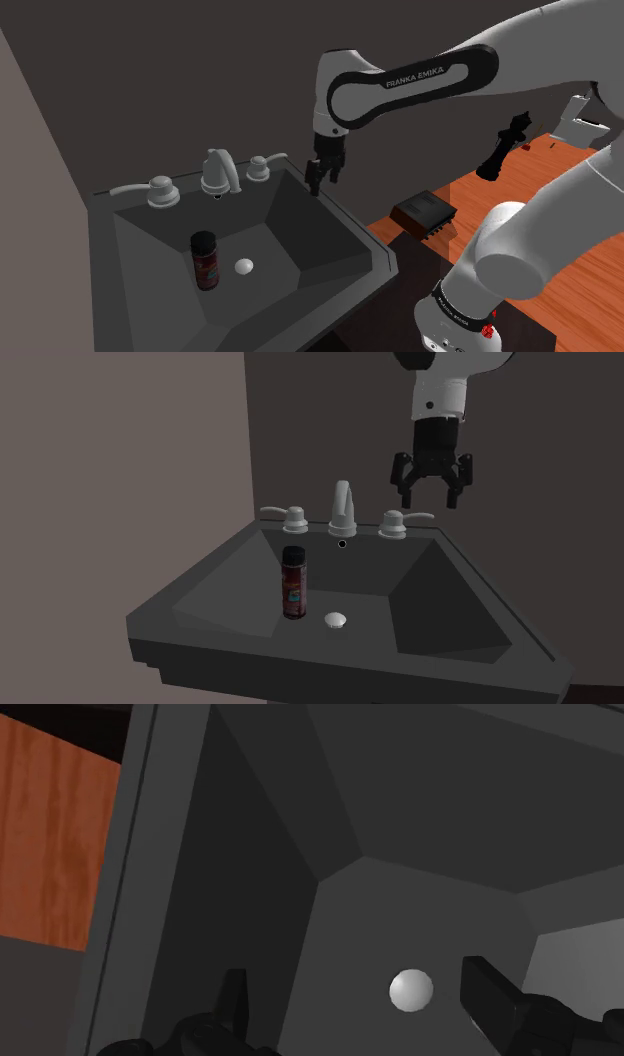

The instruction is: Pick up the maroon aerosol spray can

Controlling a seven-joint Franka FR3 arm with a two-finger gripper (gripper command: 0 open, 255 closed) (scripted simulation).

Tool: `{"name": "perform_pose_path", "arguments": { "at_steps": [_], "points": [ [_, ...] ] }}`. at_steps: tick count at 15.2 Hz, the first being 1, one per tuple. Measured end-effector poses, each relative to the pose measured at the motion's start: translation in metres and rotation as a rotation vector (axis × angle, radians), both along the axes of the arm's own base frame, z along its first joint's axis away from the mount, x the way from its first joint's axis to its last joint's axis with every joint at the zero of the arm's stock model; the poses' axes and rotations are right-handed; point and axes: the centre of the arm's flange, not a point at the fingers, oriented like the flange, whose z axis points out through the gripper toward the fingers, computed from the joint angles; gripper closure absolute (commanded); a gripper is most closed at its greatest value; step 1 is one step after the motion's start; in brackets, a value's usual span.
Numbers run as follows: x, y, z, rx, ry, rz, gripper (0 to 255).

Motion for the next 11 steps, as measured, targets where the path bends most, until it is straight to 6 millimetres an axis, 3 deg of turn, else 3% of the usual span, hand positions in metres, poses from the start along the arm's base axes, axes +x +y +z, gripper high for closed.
{"name": "perform_pose_path", "arguments": {
  "at_steps": [11],
  "points": [
    [0.071,0.1,-0.06,0.054,0.0,0.014,0]
  ]
}}
